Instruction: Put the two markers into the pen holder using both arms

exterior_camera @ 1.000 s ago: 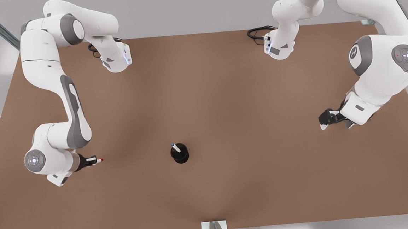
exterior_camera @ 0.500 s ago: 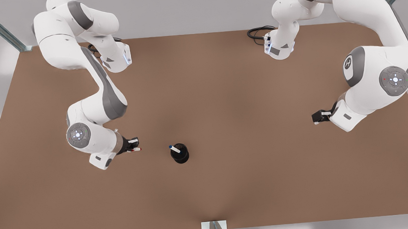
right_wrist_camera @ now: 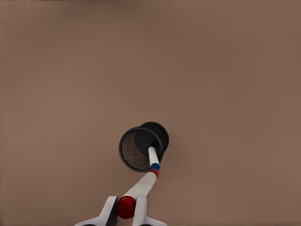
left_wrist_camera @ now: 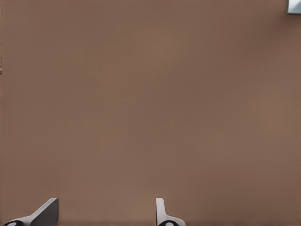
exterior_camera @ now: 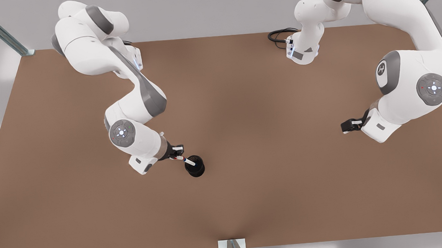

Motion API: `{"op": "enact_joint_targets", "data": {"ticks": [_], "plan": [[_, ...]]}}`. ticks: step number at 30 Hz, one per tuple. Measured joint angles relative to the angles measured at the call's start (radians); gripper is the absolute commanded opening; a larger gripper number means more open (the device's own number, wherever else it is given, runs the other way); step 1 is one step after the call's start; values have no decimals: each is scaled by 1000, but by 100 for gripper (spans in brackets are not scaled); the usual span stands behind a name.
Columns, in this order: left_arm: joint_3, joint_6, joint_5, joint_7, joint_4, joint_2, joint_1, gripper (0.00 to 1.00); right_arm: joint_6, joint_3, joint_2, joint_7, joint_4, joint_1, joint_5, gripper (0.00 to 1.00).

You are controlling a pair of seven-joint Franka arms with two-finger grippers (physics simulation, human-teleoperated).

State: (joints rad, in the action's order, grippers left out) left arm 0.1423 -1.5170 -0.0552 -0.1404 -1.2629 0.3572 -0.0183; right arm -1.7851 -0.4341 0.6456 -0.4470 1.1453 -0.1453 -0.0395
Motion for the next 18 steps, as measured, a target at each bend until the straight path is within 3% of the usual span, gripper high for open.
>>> {"op": "enact_joint_targets", "data": {"ticks": [18], "plan": [[0, 1, 2, -3, -3, 2, 1, 100, -132, 5, 78, -223, 8, -53, -16, 21]]}}
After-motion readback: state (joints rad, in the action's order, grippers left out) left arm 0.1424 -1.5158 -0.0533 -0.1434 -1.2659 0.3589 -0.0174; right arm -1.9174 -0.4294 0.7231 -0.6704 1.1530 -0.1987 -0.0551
